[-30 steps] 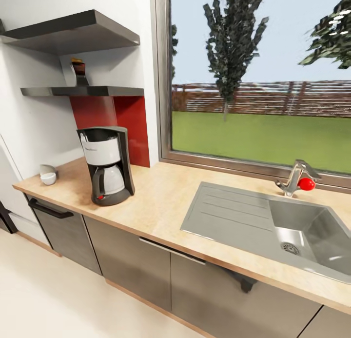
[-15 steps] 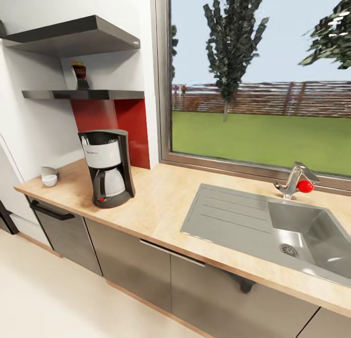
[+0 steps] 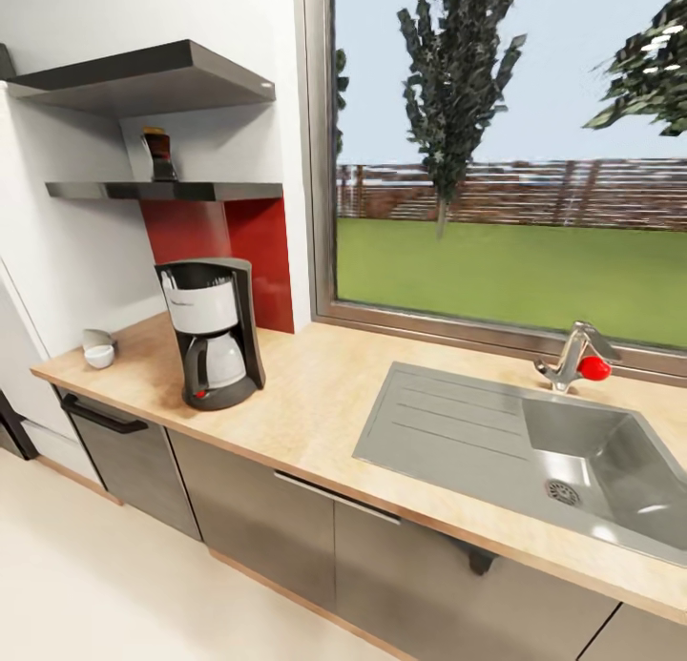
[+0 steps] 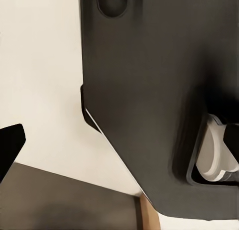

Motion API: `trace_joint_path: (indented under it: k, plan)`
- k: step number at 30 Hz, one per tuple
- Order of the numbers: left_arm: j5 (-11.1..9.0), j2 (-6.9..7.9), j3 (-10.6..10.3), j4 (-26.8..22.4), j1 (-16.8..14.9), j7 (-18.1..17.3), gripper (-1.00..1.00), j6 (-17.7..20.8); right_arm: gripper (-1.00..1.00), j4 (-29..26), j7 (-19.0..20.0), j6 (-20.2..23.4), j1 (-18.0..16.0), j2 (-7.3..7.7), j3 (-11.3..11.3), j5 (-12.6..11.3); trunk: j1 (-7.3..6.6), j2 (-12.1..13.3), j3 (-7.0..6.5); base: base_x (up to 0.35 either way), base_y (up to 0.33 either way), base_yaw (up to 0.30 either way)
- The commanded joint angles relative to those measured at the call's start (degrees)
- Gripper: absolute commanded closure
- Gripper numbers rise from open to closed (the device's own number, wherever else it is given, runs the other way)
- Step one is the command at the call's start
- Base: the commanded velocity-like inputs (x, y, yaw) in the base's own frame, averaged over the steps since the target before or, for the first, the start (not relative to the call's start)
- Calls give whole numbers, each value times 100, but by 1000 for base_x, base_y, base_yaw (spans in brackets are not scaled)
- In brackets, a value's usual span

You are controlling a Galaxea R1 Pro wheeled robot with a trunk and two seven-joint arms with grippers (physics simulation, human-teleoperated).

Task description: Set up a coffee station on the kitchen countertop: keep the coffee maker on the countertop, move the bottle of coffee from the kitchen shelf to the counter next to the coffee maker, place a paper coffee filter on top of the coffee maker, put the saucer next to the coffee maker with the coffee cup on the saucer, and place the electric kettle next to the coffee maker.

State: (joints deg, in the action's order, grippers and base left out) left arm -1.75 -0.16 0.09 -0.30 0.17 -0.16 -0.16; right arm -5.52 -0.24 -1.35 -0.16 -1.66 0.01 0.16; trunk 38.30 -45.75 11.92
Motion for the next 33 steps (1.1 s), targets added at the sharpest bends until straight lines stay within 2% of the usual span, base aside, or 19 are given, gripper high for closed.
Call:
trace_joint_path:
  k: [1, 27, 33]
  plan:
    - [-18, 2, 0, -1, 0, -2, -100, -2, -100, 2, -2, -14, -2, -1, -1, 1, -22, 37, -13, 0, 0, 0]
    - [-27, -19, 0, -37, -16, 2, -100, 3, -100, 1, 2, -14, -2, -16, -7, -13, -593, 1080, -479, 0, 0, 0]
    - [-29, -5, 3, -189, -17, 30, -100, 7, -100, -89, 33, -14, -2, -18, -18, -16, -725, 1320, -576, 0, 0, 157]
